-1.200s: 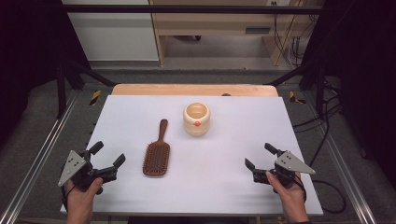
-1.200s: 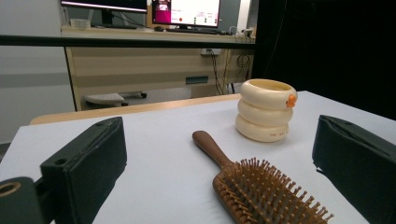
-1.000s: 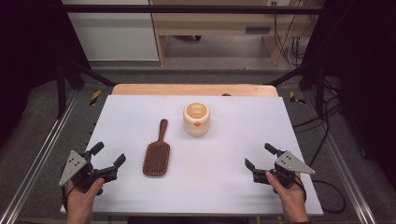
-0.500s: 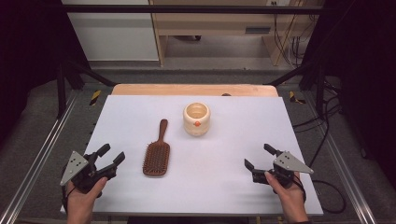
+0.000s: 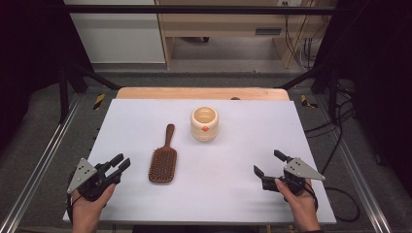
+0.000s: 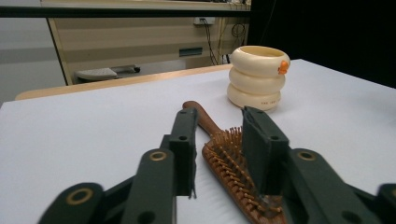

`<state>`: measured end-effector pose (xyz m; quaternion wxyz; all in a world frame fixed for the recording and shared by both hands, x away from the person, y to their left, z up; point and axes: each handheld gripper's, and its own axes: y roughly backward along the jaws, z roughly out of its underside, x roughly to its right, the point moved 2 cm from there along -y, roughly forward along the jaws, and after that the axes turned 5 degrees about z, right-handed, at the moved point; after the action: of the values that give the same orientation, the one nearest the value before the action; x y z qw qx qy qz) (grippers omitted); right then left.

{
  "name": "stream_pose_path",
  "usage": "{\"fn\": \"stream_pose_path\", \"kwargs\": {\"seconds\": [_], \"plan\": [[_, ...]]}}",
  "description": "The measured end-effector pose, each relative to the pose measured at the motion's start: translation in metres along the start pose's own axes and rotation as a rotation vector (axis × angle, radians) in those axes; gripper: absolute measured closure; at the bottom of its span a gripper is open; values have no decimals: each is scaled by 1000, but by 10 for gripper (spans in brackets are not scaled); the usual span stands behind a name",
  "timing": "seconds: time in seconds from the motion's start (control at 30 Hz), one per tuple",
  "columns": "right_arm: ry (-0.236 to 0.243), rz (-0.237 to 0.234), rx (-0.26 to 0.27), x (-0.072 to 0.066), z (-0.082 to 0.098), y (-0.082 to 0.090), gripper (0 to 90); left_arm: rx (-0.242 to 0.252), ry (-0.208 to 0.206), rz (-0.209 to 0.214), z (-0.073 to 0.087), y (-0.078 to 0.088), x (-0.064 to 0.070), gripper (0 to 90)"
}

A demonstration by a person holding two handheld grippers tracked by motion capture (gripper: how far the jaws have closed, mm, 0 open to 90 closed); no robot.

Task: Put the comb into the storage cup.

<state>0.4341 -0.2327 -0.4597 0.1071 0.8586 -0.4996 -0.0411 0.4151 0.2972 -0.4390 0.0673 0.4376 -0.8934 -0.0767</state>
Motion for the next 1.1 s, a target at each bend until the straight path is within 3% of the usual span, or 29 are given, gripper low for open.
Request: {"fn": "stream_pose_path", "kwargs": {"seconds": [0.37, 0.57, 0.7, 0.87, 1.0, 1.1], "plan": [[-1, 0, -7, -1, 1, -1, 79, -50, 3, 80, 1, -6, 10, 882], [-3, -1, -3, -1, 0, -1, 81, -103, -10, 120, 3, -17, 20, 900], [1, -8, 0, -2, -1, -1, 81, -160, -31, 113, 6, -22, 24, 900], [5, -14, -9, -2, 0, -2, 82, -229, -6, 93, 14, -26, 17, 900], [4, -13, -7, -3, 0, -2, 82, -304, -17, 89, 22, -31, 16, 900], [4, -14, -8, -3, 0, -2, 82, -325, -21, 98, 23, -33, 17, 900]]}}
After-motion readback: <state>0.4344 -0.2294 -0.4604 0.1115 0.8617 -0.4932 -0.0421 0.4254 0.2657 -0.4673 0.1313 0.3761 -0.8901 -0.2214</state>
